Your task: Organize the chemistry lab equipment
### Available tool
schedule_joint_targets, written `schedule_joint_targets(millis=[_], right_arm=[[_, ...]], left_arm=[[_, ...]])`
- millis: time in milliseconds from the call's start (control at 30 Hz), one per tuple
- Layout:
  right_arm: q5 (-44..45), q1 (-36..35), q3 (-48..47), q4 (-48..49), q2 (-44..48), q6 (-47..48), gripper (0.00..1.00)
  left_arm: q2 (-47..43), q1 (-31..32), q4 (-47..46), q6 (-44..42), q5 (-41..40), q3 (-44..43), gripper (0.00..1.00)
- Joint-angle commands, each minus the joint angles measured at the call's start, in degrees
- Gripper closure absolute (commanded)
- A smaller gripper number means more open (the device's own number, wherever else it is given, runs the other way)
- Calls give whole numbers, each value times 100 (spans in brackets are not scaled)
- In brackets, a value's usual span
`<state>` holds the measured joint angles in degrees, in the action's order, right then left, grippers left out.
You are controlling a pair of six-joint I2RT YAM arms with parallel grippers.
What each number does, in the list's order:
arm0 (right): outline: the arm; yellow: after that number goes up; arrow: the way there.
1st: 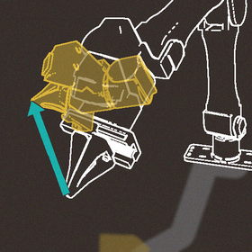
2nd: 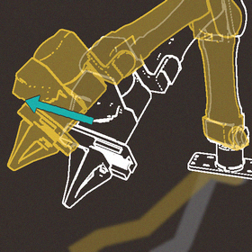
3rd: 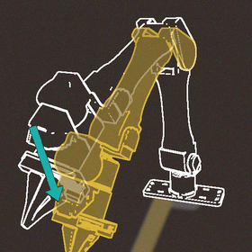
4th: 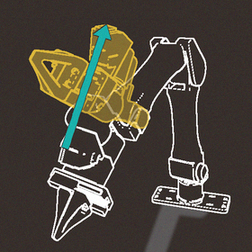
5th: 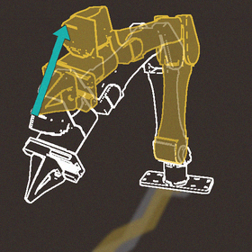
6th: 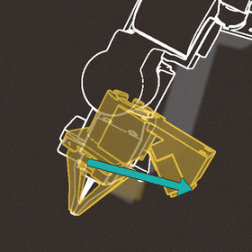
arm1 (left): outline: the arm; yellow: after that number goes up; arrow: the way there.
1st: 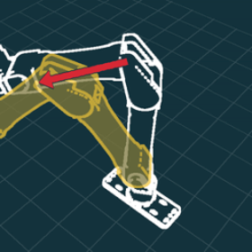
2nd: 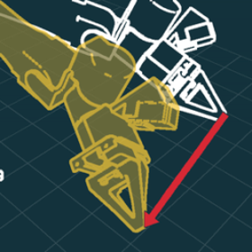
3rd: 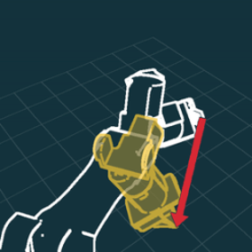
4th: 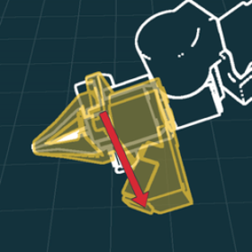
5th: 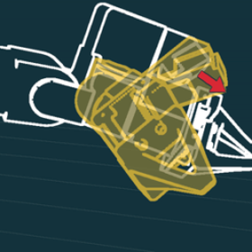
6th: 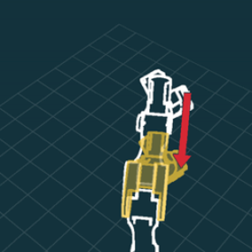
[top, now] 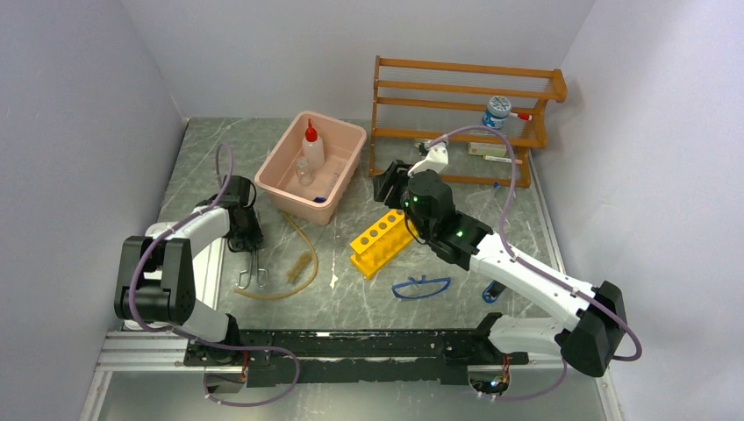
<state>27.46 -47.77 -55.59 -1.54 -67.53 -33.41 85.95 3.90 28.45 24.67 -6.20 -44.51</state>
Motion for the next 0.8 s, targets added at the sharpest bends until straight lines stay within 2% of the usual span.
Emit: schedule_joint_targets(millis=[0,67,133,200,300,767], right_arm=[[127,31,101,121,173,-34,44],[136,31,118,134,200,23,44],[131,24,91,129,205,104,44],[141,15,54,131,199,188,44],[171,-5,22,204,187,328,44],[-79,-4,-30,328,104,447,44]], left_arm=[[298,-47,-81,75,78,100,57],[427,-46,-92,73,122,72,60],[537,-40,-104,65,124,45,68],[602,2,-58,73,45,23,76],[559,70,13,91,-93,10,94],[-532,88,745,55,-513,-821,95]])
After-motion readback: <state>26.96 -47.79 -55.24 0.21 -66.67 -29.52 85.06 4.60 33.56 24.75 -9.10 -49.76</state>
